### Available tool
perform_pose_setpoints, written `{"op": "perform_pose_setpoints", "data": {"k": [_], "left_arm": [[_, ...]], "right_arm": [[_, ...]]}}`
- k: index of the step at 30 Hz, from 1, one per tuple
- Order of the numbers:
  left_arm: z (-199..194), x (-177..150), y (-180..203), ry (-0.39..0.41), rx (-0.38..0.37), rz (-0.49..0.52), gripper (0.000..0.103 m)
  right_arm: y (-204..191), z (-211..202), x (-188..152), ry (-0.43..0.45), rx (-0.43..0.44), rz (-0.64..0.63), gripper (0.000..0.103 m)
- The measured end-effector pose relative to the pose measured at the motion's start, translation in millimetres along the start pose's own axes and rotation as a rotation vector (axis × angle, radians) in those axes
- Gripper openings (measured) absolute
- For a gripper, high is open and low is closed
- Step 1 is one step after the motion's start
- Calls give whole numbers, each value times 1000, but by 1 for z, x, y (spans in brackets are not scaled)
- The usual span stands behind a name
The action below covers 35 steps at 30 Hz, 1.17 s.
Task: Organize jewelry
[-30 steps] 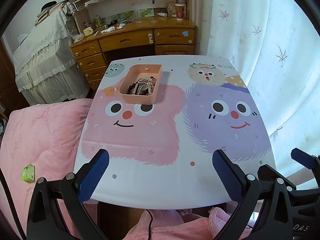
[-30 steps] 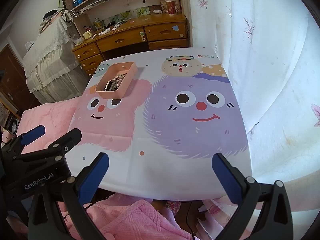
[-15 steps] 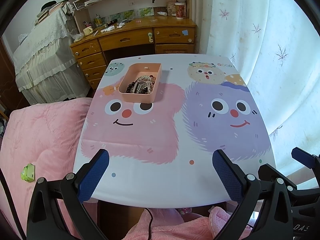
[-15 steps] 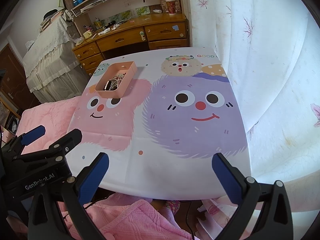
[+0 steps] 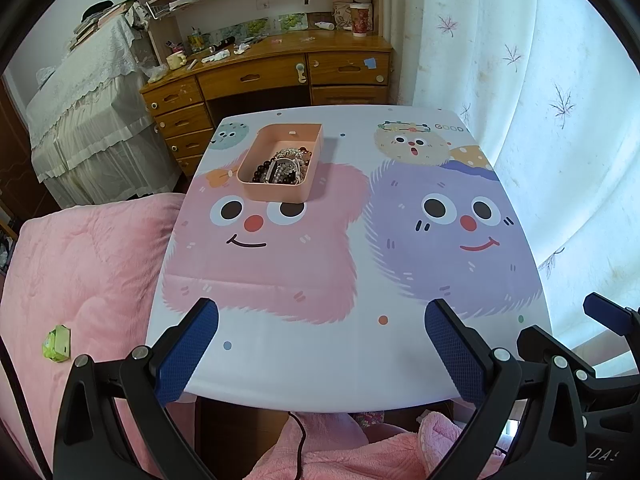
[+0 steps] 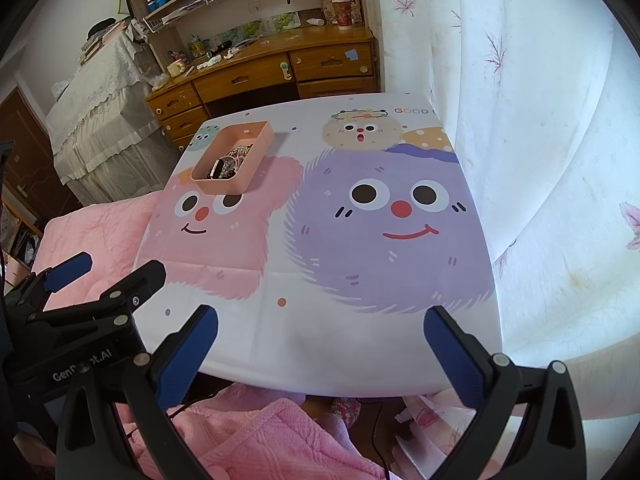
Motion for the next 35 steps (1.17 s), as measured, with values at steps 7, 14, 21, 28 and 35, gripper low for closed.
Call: {"op": "perform_pose_setpoints", "data": {"k": [7,14,21,28,35], "left_arm": [[-1,-3,0,2,3,-2,102],[-3,-5,-1,2,6,-4,102],[-4,-7,-3,0,7,-3,102],[-5,-7,-3,2,9,-3,102],[-5,-6,-2,2,9,-3,102]], "right_arm": [[-1,0,0,0,0,0,103],[-1,0,-1,-2,0,1,103],[-1,0,-1,-2,0,2,103],[-1,0,-1,-1,0,2,103],[-1,0,-1,-1,-1,1,103]]}}
Point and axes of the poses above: each gripper's, at about its wrist camera, not at the fingertips, and z roughly the way its jaws point, y to its right, x to its top, the point moved 6 cm from there along z, roughly the way its jaws point, and after that the axes turned 5 degrees about x, right-handed, at the moved point
